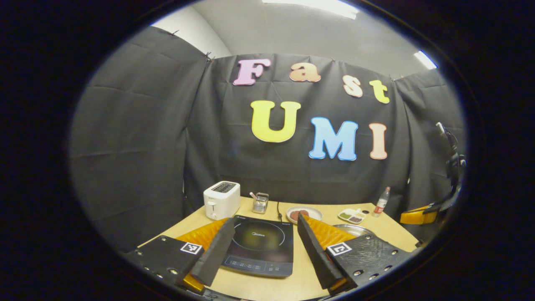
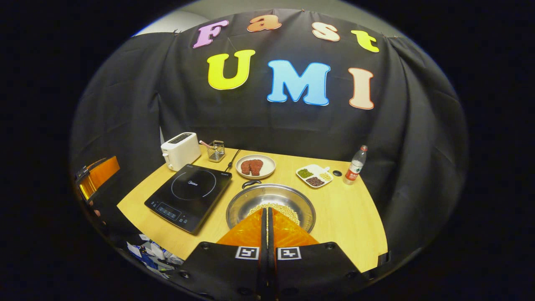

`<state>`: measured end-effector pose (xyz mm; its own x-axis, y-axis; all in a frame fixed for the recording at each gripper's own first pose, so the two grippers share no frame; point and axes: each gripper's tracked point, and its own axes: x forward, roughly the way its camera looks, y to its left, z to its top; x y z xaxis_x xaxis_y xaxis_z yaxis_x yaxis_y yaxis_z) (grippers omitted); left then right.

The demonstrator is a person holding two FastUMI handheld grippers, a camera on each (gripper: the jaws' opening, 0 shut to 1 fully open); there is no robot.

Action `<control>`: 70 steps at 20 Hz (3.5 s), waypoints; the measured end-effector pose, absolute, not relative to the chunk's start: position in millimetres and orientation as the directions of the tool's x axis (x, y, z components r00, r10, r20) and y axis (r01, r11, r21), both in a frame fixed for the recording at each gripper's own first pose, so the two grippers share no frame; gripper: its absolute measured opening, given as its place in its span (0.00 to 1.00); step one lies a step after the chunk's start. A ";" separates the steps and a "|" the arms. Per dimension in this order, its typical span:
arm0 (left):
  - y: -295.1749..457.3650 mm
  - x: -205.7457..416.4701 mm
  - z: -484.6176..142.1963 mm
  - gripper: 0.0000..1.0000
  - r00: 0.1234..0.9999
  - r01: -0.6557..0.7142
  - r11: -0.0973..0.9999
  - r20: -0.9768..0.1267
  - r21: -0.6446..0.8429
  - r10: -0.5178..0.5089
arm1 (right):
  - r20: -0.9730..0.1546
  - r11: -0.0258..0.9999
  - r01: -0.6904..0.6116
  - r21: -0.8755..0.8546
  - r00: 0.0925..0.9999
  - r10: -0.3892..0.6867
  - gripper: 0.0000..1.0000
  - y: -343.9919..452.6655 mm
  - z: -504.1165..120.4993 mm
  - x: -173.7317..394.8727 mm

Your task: First push the handle of the pot to place it horizontally, then grasp the pot with both hands and set it on the induction cooktop.

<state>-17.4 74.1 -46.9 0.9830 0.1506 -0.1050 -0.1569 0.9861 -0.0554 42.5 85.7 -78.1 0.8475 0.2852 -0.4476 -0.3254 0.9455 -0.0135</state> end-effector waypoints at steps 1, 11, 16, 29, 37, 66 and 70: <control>74.6 -18.0 -47.3 0.88 0.982 -0.161 0.986 -0.112 -0.048 0.155 | -0.475 0.939 -0.344 0.016 0.823 0.310 0.02 88.2 -84.3 41.9; 34.4 23.6 -56.6 0.88 0.973 -0.148 0.989 -0.177 0.008 0.147 | -0.683 0.883 -0.450 0.130 0.606 0.409 0.02 89.4 -159.6 52.3; 7.1 48.4 -60.0 0.88 0.969 -0.140 0.990 -0.202 0.017 0.141 | -0.752 0.868 -0.469 0.163 0.511 0.417 0.00 78.1 -202.0 55.8; -55.5 61.7 -76.7 0.92 0.952 -0.146 0.989 -0.268 0.037 0.151 | -0.828 0.840 -0.427 0.335 0.292 0.478 0.02 64.1 -285.8 48.9; -75.5 60.2 -82.9 0.92 0.938 -0.191 0.980 -0.286 0.053 0.198 | -0.843 0.825 -0.450 0.341 0.242 0.480 0.00 49.9 -302.0 56.9; -145.5 101.0 -99.0 0.92 0.931 -0.167 0.984 -0.320 0.060 0.177 | -0.849 0.897 -0.314 0.311 0.334 0.410 0.02 -59.2 -303.7 143.4; -158.8 104.2 -99.8 0.92 0.929 -0.175 0.983 -0.320 0.064 0.186 | -0.839 0.899 -0.297 0.321 0.351 0.416 0.00 -67.2 -301.8 158.2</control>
<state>104.2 -158.8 -99.8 0.9289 0.1862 -0.3200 -0.1751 0.9825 0.0635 158.2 -67.2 -301.8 0.3512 0.4156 -0.8390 -0.2975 0.8992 0.3209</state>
